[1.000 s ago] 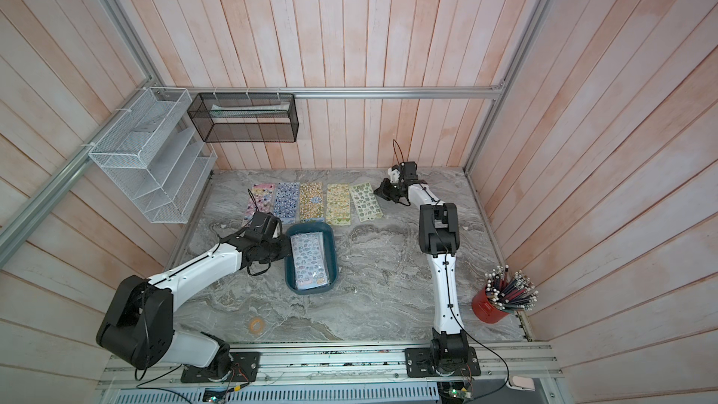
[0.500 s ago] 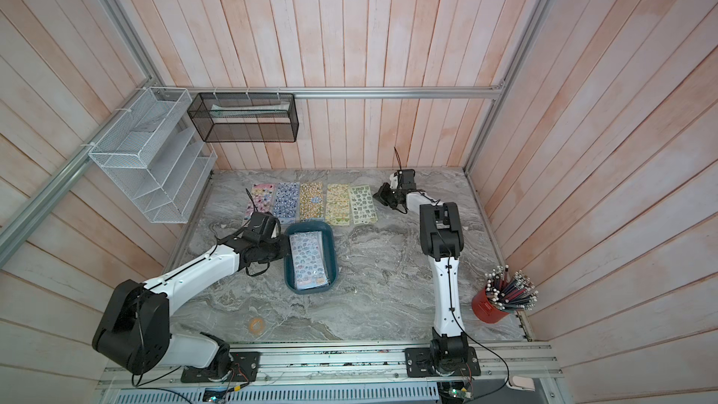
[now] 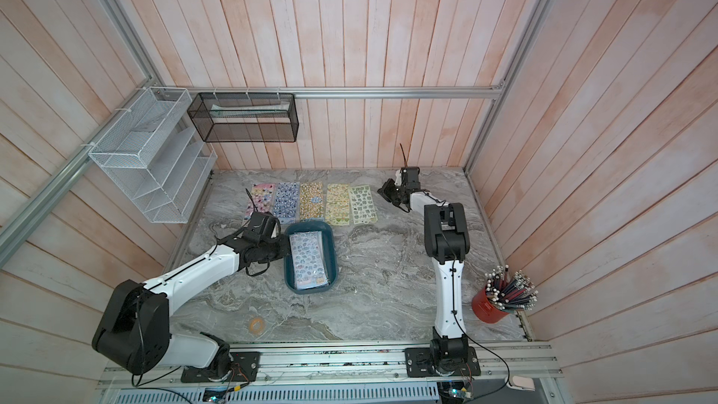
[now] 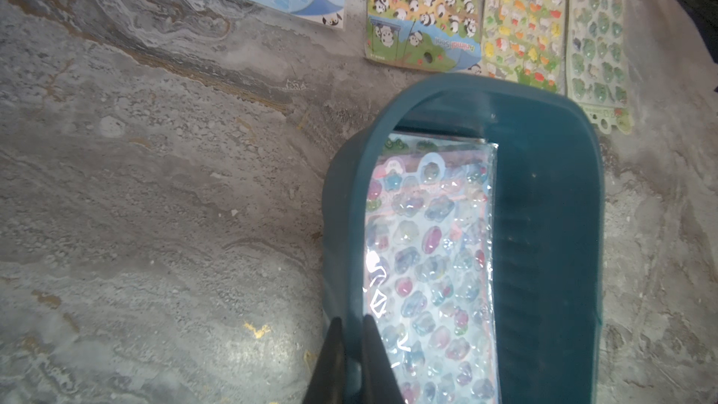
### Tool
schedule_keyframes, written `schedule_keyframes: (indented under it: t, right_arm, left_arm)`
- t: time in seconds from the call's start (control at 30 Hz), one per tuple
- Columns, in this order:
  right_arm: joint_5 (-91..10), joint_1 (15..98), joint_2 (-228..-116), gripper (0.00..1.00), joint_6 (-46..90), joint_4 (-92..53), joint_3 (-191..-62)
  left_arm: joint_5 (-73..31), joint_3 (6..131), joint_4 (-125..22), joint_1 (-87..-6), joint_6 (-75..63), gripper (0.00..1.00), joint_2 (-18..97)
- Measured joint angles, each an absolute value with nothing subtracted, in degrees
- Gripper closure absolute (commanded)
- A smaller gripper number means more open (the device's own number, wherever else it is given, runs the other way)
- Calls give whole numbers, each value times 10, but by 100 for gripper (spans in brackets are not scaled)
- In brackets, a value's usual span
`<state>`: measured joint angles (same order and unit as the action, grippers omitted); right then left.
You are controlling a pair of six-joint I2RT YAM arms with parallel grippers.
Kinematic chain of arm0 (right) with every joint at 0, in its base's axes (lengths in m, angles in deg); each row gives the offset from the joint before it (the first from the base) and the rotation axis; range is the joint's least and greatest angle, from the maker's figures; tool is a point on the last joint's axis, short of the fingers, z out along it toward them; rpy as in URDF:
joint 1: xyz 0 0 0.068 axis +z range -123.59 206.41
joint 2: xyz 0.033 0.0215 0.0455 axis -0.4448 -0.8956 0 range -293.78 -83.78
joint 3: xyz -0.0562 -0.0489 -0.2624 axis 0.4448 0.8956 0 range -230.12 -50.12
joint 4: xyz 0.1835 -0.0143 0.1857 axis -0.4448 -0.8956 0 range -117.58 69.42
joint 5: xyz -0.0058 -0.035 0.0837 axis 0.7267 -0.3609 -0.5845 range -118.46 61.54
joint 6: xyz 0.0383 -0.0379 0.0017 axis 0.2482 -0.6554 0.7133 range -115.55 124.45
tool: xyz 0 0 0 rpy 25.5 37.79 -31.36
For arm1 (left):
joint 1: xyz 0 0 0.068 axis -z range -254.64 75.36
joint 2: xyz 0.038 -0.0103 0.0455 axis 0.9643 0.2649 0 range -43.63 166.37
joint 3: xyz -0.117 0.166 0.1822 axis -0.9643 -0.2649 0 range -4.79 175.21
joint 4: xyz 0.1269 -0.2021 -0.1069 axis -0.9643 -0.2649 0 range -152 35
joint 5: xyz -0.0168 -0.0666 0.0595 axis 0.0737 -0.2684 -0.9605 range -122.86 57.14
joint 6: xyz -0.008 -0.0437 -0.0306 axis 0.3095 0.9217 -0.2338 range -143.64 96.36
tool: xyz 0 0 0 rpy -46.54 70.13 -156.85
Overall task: Take the stickers out of the storage box
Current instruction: Pick up the storage box at the center of the board, then pick up the sticker from the storage box.
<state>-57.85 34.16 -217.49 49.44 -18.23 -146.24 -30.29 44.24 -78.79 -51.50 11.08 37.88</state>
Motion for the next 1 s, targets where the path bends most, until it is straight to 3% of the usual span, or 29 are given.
schedule_keyframes:
  t: [0.17, 0.33, 0.57, 0.77, 0.9, 1.0]
  right_arm:
    - [-575, 349, -2109, 76, 448, -205, -1420]
    - [-553, 393, -1983, 69, 370, -253, -1380]
    - [-505, 545, -1861, 68, 299, -311, -1340]
    - [-463, 659, -1858, 72, 288, -356, -1302]
    - [-434, 700, -1883, 78, 286, -372, -1303]
    - [-413, 719, -1915, 76, 285, -379, -1307]
  left_arm:
    - [-303, 442, -793, -515, 113, 94, 377]
    - [-293, 426, -805, -515, 128, 94, 354]
    - [-281, 410, -829, -515, 150, 97, 315]
    - [-285, 395, -822, -519, 156, 98, 313]
    - [-288, 386, -809, -528, 156, 99, 316]
    - [-285, 383, -800, -538, 156, 99, 316]
